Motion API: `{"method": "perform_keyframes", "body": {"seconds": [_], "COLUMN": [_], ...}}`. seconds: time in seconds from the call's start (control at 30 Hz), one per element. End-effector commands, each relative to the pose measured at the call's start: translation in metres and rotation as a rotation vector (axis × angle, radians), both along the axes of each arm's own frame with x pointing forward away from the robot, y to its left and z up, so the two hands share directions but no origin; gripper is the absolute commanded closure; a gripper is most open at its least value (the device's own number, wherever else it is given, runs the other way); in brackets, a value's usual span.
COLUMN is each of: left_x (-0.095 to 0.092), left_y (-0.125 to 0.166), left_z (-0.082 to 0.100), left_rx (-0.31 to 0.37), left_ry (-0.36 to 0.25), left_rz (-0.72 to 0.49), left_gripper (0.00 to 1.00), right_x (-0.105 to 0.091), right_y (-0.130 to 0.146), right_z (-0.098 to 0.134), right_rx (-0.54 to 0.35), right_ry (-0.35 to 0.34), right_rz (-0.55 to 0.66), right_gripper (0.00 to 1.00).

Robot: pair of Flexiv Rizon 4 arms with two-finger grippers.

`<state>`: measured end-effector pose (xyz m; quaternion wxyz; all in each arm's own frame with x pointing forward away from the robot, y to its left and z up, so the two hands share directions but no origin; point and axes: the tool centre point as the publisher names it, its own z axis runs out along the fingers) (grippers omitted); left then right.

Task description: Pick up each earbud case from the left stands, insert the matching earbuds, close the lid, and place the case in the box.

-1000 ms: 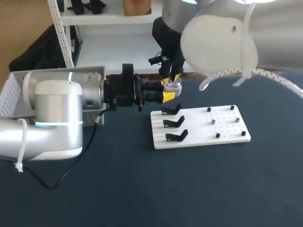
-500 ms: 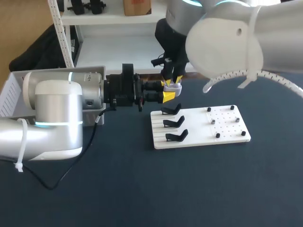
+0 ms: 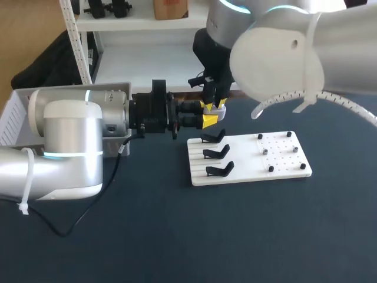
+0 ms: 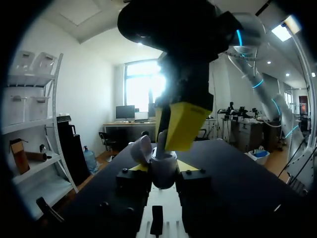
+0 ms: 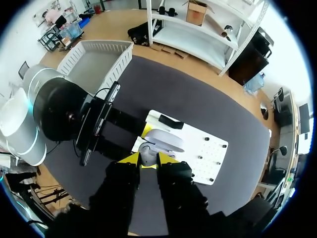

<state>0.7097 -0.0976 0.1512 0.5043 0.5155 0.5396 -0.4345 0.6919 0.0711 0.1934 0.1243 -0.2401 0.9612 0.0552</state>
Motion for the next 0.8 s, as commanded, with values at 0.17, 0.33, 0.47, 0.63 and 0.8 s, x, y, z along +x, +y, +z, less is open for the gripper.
{"method": "perform_keyframes", "body": {"seconds": [0.17,0.33,0.47,0.63,0.8], "left_x": [0.000,0.000,0.000,0.000,0.000], "left_y": [0.000,0.000,0.000,0.000,0.000], "left_z": [0.001,0.001,0.001,0.001,0.001], "left_rx": [-0.003,-0.003,-0.003,-0.003,-0.003], "left_ry": [-0.002,-0.002,-0.002,-0.002,-0.002], "left_rz": [0.002,0.002,0.002,0.002,0.002], "left_gripper": [1.00,1.00,1.00,1.00,1.00], "right_x": [-0.002,-0.004,-0.004,-0.006,0.017], "right_y": [0.001,0.003,0.005,0.003,-0.008], "right_z": [-0.002,0.003,0.008,0.027,0.039], "right_rx": [-0.004,-0.004,-0.012,0.001,0.030], "right_ry": [0.007,0.001,-0.011,-0.056,-0.094], "right_rz": [0.004,0.012,0.019,0.015,-0.044], "right_gripper": [0.68,0.60,0.58,0.58,0.58]}}
